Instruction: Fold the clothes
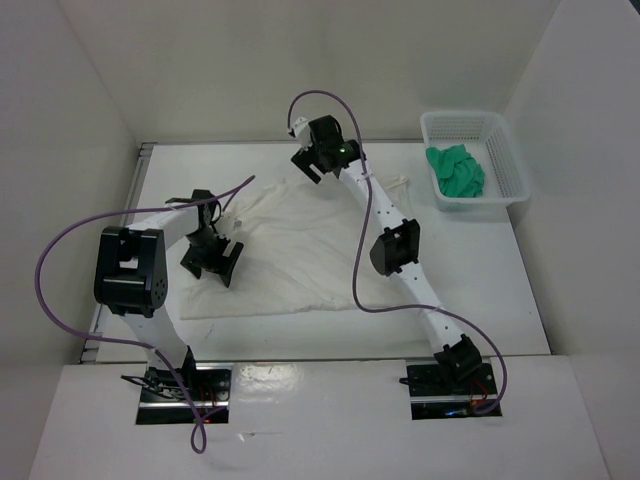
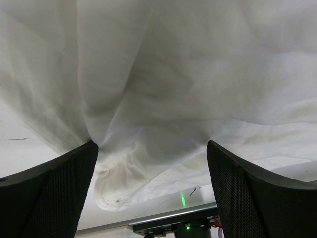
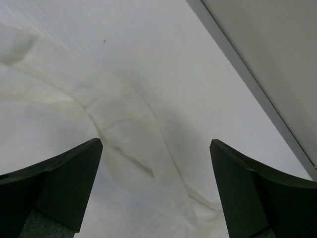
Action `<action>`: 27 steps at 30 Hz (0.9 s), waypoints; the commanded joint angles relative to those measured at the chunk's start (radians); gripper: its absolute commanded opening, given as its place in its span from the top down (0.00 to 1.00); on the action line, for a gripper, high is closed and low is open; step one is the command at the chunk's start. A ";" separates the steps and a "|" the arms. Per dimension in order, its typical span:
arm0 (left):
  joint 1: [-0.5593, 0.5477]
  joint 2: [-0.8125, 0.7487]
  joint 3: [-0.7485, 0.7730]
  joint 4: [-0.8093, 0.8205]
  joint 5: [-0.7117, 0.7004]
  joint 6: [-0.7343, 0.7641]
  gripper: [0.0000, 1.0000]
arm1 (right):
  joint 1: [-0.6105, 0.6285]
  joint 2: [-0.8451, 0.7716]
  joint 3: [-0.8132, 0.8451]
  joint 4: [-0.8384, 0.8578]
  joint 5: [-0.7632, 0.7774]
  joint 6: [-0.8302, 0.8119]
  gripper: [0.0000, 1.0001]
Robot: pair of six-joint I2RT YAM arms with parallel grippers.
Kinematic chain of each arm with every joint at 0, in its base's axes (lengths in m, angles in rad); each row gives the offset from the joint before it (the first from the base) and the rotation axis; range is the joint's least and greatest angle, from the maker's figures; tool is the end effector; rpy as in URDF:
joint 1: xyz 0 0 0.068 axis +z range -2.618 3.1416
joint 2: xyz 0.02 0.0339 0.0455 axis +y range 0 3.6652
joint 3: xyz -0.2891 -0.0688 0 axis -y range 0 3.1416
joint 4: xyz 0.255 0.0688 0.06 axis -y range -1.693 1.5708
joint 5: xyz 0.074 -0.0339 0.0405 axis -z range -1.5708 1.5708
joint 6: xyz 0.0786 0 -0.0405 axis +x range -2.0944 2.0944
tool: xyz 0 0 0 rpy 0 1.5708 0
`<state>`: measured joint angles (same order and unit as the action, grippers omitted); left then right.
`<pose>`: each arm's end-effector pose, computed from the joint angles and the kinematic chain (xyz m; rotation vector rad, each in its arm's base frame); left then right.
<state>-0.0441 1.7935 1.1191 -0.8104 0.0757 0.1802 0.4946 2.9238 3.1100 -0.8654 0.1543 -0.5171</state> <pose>0.3330 -0.0206 0.1313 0.3461 3.0291 -0.1063 0.5864 0.3025 0.1869 -1.0155 2.0044 -0.1856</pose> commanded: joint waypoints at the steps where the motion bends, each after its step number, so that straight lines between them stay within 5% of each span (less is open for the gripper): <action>1: 0.006 0.017 -0.030 0.028 0.093 0.008 0.04 | -0.022 -0.126 0.032 -0.200 -0.137 0.015 0.02; 27: 0.006 0.017 -0.030 0.019 0.111 0.018 0.04 | -0.041 0.034 0.032 -0.383 -0.242 -0.184 0.02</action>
<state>-0.0399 1.7908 1.1187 -0.8112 0.0879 0.1825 0.4507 2.9425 3.1172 -1.2213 -0.0826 -0.6781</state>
